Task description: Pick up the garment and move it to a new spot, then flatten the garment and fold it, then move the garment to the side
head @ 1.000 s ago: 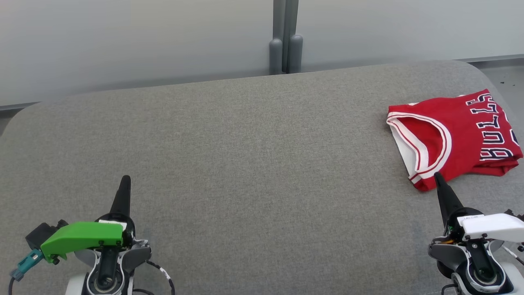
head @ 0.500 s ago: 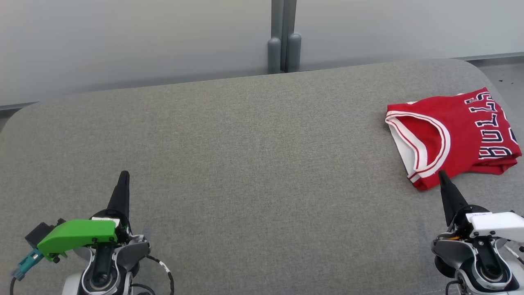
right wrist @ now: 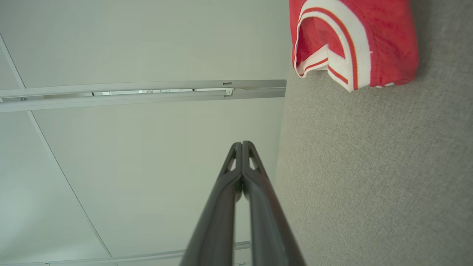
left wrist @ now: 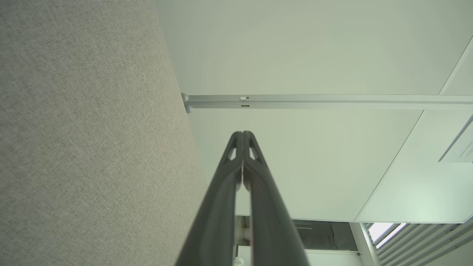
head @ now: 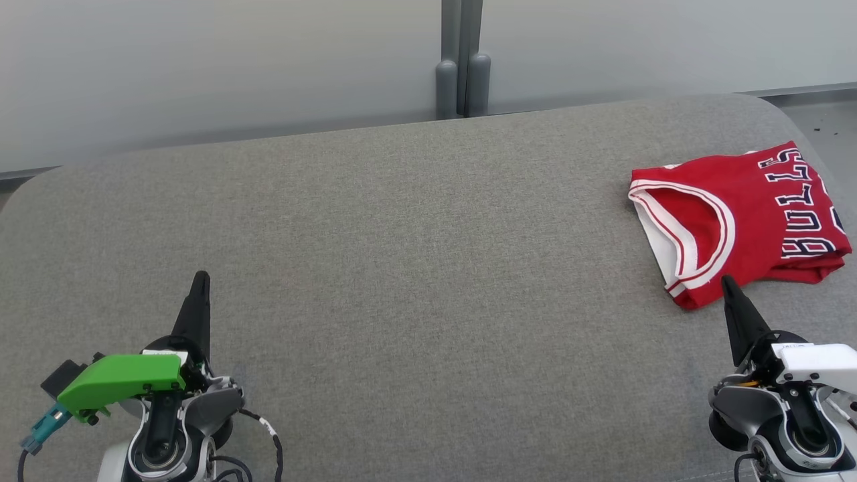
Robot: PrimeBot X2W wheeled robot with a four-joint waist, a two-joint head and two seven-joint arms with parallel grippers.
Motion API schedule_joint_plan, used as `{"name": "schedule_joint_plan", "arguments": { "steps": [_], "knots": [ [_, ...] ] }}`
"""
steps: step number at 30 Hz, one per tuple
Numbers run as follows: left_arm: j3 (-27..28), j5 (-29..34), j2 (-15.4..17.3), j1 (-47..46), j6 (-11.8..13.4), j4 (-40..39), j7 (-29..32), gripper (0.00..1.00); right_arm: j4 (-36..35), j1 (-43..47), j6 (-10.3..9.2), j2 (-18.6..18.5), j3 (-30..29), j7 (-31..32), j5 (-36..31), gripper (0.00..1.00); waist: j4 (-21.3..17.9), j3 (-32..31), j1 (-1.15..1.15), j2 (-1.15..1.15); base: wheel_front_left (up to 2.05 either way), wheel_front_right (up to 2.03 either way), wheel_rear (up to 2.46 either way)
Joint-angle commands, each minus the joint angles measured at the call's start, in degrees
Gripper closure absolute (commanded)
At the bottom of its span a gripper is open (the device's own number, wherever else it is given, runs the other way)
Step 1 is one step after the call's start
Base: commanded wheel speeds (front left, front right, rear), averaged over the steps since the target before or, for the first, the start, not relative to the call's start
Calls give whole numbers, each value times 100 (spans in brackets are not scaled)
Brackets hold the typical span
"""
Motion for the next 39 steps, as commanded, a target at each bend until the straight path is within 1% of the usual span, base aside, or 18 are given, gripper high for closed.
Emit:
{"name": "schedule_joint_plan", "arguments": {
  "steps": [1, 39],
  "knots": [
    [28, -11, -2, -48, -28, 4, 1, 100, -5, -8, 2, -49, 21, -36, 39, 100, 0, 0, 0, 0, 0, 0, 0],
    [28, -11, -1, -44, -26, -7, 1, 100, -131, 11, 2, -338, 393, -338, 363, 100, 1, 3, 0, 0, 0, 0, 0]
  ]
}}
